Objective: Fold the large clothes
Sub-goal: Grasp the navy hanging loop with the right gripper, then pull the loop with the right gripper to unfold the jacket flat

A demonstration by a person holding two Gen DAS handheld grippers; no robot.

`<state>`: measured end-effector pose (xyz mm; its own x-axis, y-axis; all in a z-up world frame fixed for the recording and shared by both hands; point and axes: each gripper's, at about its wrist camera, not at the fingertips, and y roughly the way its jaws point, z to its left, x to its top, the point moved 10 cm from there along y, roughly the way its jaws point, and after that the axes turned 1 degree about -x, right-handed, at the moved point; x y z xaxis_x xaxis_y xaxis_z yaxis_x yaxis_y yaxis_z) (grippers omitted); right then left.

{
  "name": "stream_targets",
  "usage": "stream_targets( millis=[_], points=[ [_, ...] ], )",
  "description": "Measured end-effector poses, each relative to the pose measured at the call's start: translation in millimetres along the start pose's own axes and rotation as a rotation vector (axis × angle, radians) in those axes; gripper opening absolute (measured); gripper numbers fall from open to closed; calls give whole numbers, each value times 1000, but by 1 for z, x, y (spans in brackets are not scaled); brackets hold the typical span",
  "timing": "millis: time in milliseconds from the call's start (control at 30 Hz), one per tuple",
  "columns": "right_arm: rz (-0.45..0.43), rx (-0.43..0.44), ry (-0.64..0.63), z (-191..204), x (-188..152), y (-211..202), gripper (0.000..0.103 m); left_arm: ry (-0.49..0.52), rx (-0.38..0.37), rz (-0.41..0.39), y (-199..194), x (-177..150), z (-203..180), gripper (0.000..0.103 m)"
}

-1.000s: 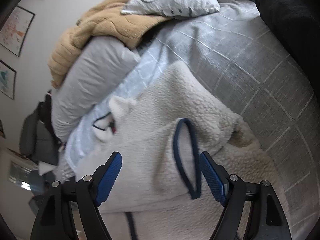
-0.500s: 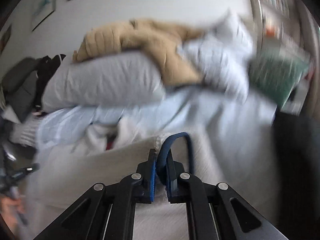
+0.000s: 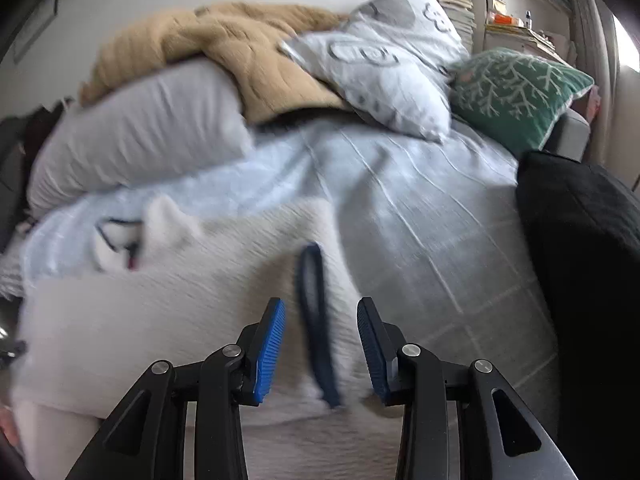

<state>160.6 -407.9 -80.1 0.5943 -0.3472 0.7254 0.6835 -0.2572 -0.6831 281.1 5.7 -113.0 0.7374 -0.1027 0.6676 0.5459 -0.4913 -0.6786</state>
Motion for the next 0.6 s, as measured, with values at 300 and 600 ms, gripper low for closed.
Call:
stream_targets(
  millis=[300, 600],
  points=[
    [170, 0, -130, 22, -63, 55, 36, 63, 41, 108, 39, -35, 7, 17],
    [203, 51, -139, 24, -57, 4, 49, 16, 106, 125, -15, -28, -6, 68]
  ],
)
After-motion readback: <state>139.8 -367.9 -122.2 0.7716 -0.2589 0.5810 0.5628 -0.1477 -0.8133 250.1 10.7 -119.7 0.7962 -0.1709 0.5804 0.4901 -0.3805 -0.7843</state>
